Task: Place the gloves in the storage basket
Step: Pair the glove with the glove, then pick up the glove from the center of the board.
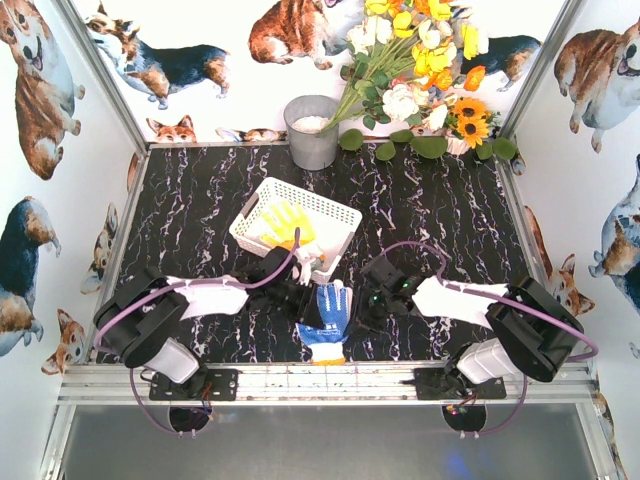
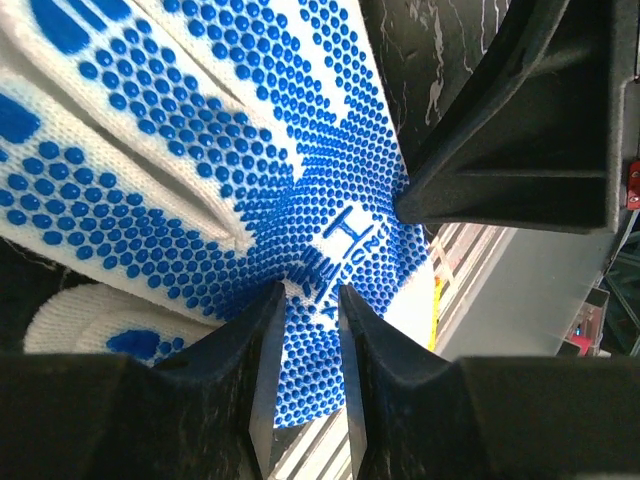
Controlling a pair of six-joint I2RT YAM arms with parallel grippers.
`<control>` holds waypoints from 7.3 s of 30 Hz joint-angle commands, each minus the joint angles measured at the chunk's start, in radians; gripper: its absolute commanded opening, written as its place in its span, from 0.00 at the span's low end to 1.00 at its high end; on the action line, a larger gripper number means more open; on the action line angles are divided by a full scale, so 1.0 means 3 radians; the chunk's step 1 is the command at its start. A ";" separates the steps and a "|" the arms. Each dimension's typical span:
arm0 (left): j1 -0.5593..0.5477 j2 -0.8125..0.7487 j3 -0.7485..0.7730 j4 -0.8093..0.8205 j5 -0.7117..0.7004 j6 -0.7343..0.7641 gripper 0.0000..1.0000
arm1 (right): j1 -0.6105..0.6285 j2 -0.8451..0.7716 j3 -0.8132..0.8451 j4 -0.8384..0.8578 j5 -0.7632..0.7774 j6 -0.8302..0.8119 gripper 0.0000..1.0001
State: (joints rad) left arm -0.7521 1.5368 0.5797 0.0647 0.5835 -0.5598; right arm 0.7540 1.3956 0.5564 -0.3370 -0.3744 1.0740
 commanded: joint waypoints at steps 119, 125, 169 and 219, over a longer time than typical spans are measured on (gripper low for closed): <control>0.0533 -0.1335 0.0258 -0.0962 -0.1386 -0.0201 0.70 | -0.0519 -0.0706 0.0433 -0.0384 -0.0101 -0.0693 0.58; 0.0507 -0.1692 0.0154 -0.1242 -0.0923 -0.0307 0.77 | -0.0319 -0.0749 0.0606 -0.0553 -0.0143 -0.0894 0.61; -0.0722 -0.1737 -0.0854 -0.0325 -0.1107 -0.1700 0.62 | 0.0432 -0.0698 -0.0561 0.0826 -0.0024 0.0284 0.65; -0.0907 -0.1775 0.0328 -0.1281 -0.2217 0.0415 0.74 | 0.0340 -0.0448 -0.0196 0.0708 -0.0153 0.0706 0.00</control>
State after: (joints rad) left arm -0.9874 1.0073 0.6373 -0.2951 0.0017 -0.6025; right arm 0.8982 1.2507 0.4438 -0.1223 -0.3786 1.2675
